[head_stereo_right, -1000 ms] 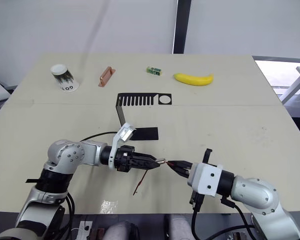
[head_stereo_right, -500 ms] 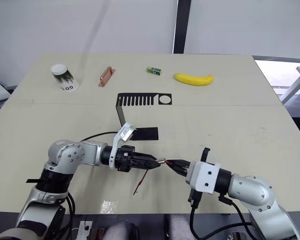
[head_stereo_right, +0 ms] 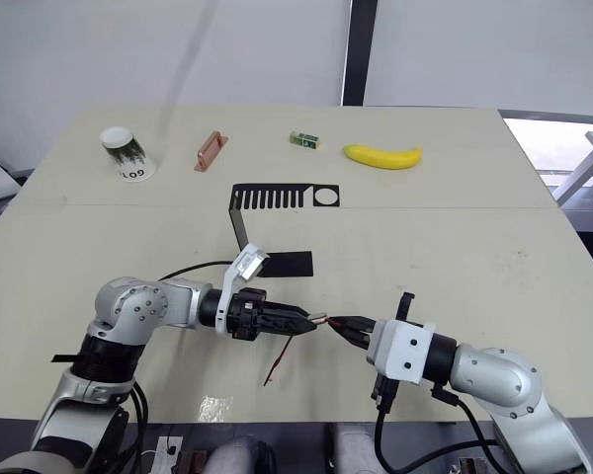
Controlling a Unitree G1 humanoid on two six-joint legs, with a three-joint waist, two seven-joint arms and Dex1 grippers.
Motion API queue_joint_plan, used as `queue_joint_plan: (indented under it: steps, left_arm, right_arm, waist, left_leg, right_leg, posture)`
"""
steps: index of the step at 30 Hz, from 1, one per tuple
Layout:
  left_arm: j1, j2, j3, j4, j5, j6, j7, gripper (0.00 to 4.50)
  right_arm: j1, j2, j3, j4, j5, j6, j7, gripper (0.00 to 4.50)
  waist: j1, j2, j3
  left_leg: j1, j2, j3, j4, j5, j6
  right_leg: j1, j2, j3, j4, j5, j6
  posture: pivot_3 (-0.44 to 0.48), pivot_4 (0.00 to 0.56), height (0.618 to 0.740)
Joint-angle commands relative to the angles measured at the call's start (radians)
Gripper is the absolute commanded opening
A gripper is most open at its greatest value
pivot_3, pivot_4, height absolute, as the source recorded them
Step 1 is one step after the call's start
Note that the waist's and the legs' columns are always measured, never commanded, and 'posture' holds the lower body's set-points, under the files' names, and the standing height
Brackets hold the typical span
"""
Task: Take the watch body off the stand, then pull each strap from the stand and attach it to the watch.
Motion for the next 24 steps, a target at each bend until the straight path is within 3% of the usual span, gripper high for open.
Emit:
queue_joint_plan:
  steps: [1,24]
  left_arm:
    - [0.001,-0.011,-0.011,-0.048,-0.009,-0.01,-0.003,1.59]
    - [-0.014,-0.025,-0.037,-0.072,0.013,-0.001,0.021,1.59]
  right_arm:
    - [-0.017,0.006,0.013,-0.027,0.003,-0.013,-0.005,0.0]
    - [0.0,0.01,0.061,0.007,-0.086,-0.06,-0.007,0.0]
  waist:
    - [0.0,0.0,0.0]
    - [0.0,0.0,0.001]
  left_leg:
    - [0.0,0.0,0.0,0.0,0.0,0.0]
    - [0.0,0.0,0.0,-0.001,0.0,0.0]
  right_leg:
    - [0.0,0.0,0.0,0.0,0.0,0.0]
    - [0.0,0.0,0.0,-0.001,0.0,0.0]
  posture:
    - [0.0,0.15,0.738]
    - [0.0,0.15,0.738]
